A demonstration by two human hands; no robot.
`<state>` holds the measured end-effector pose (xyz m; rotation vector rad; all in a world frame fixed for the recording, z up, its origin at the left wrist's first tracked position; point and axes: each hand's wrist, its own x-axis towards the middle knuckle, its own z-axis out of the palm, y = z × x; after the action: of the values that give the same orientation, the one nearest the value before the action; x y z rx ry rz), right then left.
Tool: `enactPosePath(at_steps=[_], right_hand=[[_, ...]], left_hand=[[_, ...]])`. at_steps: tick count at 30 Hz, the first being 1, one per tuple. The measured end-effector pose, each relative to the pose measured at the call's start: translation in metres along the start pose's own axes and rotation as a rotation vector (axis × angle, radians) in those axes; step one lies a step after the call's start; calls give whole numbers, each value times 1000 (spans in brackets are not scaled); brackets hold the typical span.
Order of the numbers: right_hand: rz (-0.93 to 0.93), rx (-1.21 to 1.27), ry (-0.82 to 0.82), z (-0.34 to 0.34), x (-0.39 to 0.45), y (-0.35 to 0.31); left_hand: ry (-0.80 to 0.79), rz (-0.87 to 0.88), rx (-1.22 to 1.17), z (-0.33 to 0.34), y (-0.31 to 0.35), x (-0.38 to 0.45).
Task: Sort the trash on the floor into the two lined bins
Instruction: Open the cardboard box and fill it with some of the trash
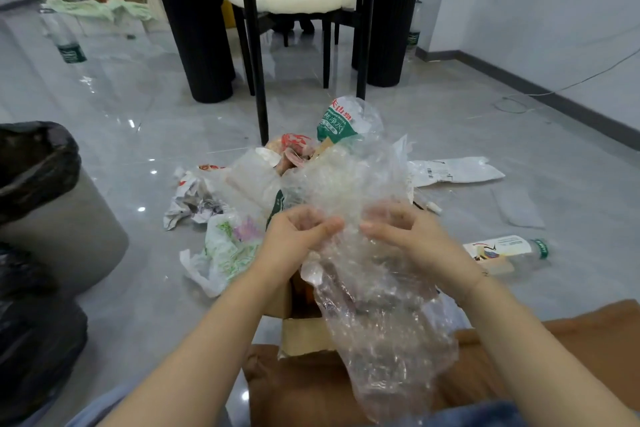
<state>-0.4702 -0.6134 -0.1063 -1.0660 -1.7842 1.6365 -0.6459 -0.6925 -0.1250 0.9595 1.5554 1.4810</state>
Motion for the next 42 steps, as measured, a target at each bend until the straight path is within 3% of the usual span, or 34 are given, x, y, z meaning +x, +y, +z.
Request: enactPosePath(at_steps=[5, 9, 12, 15, 18, 22, 27, 31, 33, 42], right_hand=[[-59, 136, 191, -3, 2, 5], [-74, 232, 203, -9, 1, 8], [-31, 305, 84, -4, 1, 12], [15, 404, -30, 7, 0, 16], [39, 391, -88, 16, -2, 19], [21, 301, -135, 18, -2, 22], [-49, 42, 218, 17, 1, 23], [128, 198, 40, 9, -2, 14], [111, 284, -35, 6, 0, 17], [-98, 376, 116, -2, 6, 24]], left_hand=[[110, -111, -156, -2, -4, 2], [196, -177, -389, -7, -4, 6], [133, -232, -561, -7, -3, 7], [-44, -342, -683, -8, -4, 6], [-207, -338, -604, -3, -6, 3], [-38, -347, -496, 7, -8, 0], [59, -224, -420, 5, -9, 4], [17, -142, -460, 7, -4, 4], [-3, -115, -442, 7, -3, 3], [57, -112, -75, -18, -3, 12]])
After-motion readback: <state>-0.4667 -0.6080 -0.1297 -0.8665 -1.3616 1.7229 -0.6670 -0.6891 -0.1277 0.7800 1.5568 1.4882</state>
